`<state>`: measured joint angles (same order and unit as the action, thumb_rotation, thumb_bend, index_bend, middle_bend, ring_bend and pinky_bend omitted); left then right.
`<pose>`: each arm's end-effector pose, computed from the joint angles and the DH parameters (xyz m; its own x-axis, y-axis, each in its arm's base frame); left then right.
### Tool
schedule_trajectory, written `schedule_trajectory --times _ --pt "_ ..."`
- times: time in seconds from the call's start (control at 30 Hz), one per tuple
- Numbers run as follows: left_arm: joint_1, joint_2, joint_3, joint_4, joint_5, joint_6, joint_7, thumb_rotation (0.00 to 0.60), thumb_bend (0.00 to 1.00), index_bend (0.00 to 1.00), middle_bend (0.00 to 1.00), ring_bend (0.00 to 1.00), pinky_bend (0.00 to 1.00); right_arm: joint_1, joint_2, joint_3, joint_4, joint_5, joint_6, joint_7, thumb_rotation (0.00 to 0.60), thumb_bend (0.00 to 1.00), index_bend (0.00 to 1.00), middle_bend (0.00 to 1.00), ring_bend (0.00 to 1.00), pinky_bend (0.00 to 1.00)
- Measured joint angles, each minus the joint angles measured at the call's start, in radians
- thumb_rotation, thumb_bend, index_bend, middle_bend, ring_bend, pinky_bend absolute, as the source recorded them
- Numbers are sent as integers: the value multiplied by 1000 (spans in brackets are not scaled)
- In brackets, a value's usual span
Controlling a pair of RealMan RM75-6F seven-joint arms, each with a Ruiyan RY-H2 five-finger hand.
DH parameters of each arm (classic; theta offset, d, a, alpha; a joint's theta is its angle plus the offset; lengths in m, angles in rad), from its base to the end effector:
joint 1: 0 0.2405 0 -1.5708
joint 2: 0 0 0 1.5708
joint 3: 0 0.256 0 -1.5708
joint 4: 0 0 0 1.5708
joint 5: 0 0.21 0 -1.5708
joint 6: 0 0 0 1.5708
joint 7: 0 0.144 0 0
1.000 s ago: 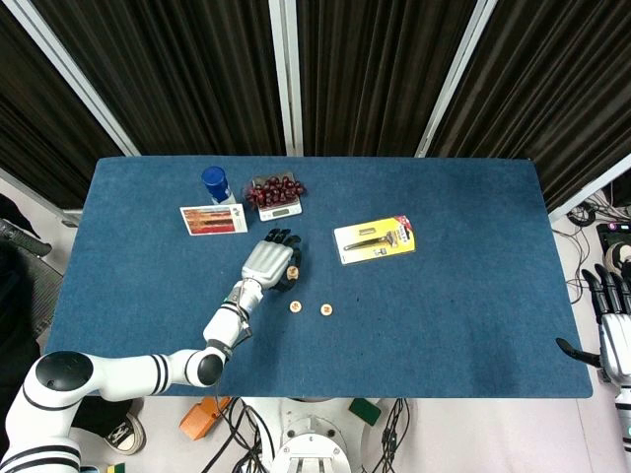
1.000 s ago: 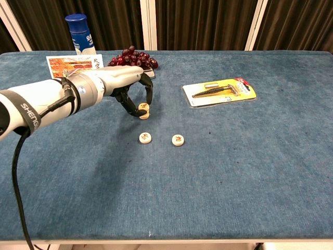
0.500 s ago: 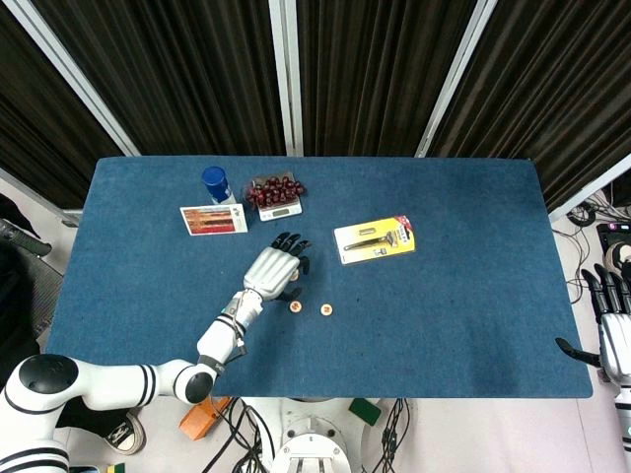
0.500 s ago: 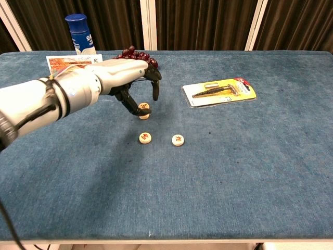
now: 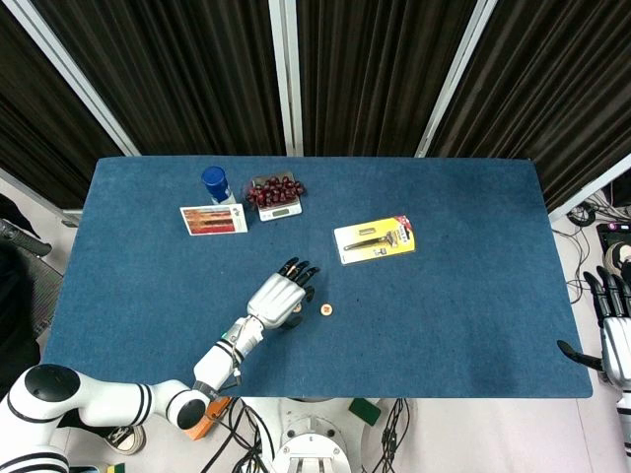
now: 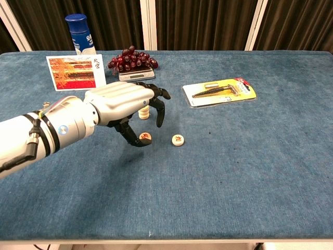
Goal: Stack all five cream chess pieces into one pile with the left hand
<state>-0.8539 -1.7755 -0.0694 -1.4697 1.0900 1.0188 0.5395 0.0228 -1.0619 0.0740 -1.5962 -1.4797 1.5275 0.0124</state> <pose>-0.0871 0.2944 -0.0933 0.5483 0.2632 0.7938 0.7529 -0.5686 -0.3315 -0.3265 -0.1664 0.1896 0.4493 0.0422 0.8924 -0.8924 0.0681 0.4461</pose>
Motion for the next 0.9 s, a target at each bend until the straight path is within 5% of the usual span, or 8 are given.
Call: schedule_trajectory --times 0.9 --pt "21 -32 -25 82 -18 -46 29 600 358 485 53 0 0 -2 -2 1 1 -3 2 0 600 153 0 24 0 36"
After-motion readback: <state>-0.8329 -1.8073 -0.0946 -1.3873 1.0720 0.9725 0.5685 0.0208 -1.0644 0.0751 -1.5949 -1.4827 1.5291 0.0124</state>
